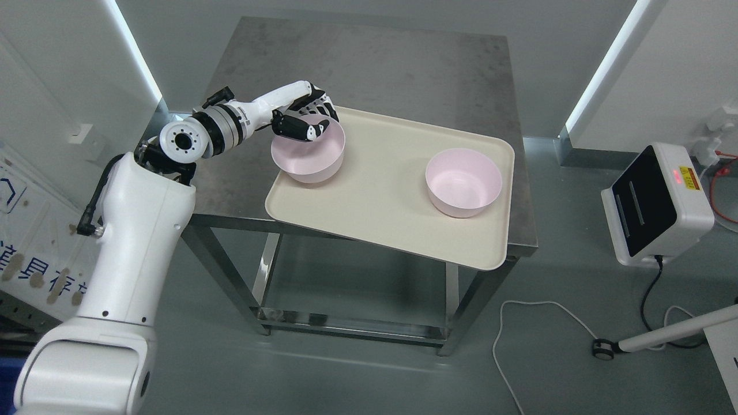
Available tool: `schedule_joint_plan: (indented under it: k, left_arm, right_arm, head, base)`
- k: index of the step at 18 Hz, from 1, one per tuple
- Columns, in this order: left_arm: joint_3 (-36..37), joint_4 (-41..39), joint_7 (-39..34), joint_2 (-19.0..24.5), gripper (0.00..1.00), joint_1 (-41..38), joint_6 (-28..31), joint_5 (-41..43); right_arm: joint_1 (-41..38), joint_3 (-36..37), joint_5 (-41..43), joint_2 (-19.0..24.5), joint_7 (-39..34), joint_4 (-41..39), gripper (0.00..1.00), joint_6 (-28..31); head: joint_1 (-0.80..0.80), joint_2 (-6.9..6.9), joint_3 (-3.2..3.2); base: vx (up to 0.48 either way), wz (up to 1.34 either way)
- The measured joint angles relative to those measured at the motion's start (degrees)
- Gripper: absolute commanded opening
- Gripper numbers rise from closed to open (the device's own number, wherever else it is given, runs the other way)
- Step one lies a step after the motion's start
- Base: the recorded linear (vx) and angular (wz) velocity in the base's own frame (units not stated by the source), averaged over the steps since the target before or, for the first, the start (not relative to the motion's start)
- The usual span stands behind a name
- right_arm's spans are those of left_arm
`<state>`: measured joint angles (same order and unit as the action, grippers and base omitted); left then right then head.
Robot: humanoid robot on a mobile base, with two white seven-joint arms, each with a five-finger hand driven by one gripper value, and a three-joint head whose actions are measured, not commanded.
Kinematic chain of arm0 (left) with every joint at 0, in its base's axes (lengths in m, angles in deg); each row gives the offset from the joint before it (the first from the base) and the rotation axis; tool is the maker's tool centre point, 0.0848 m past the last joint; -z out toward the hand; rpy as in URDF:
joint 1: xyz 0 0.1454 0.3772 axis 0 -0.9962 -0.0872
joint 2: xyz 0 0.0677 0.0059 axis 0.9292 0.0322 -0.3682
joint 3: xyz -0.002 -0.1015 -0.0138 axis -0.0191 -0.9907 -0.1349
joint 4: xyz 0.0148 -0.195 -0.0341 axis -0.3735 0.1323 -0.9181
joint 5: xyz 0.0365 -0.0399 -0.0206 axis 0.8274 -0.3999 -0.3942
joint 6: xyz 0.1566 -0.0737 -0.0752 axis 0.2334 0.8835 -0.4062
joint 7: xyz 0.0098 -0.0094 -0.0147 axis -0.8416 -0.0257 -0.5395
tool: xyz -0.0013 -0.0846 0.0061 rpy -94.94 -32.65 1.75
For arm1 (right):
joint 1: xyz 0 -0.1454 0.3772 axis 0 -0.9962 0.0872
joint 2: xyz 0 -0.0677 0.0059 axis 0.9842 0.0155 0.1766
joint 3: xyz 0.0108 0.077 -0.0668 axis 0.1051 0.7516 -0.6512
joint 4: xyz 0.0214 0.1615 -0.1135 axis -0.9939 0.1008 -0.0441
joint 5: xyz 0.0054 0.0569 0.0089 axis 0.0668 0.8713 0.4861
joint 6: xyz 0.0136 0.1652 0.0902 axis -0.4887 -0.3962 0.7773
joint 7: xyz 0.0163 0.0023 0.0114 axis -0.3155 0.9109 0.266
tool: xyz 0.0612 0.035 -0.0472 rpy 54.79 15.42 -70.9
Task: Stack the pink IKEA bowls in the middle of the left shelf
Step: 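Lift the pink bowl and lower it into the other pink bowl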
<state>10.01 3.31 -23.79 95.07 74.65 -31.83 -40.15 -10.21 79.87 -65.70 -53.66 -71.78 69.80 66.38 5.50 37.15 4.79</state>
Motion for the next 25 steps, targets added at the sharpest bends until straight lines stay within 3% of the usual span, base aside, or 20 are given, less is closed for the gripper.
schedule_joint_plan:
  k: [5, 7, 18, 25]
  left_arm:
    - [2.2, -3.0, 2.2, -3.0, 0.01, 3.4, 0.4, -0.1]
    - [5.7, -4.0, 2.0, -4.0, 0.01, 5.3, 0.6, -0.2]
    - [27.9, -6.1, -13.2, -6.6, 0.02, 12.2, 0.8, -7.1]
    - [36.4, -3.6, -15.0, -7.3, 0.02, 13.3, 1.3, -9.7]
  right_arm:
    - [0.0, 0.0, 0.0, 0.0, 0.0, 0.0, 1.0, 0.0]
    - [0.0, 0.0, -4.2, 0.0, 0.0, 0.0, 1.0, 0.0]
    - [0.0, 0.0, -0.5, 0.0, 0.0, 0.0, 1.0, -0.2]
    - [0.0, 0.0, -0.1, 0.0, 0.0, 0.0, 1.0, -0.1]
  head:
    - [0.0, 0.0, 0.0]
    - [0.0, 0.0, 0.0]
    - [0.0, 0.0, 0.0]
    - [0.0, 0.0, 0.0]
  base:
    - [0.0, 0.0]
    - [0.0, 0.0]
    - [0.0, 0.0]
    - [0.0, 0.0]
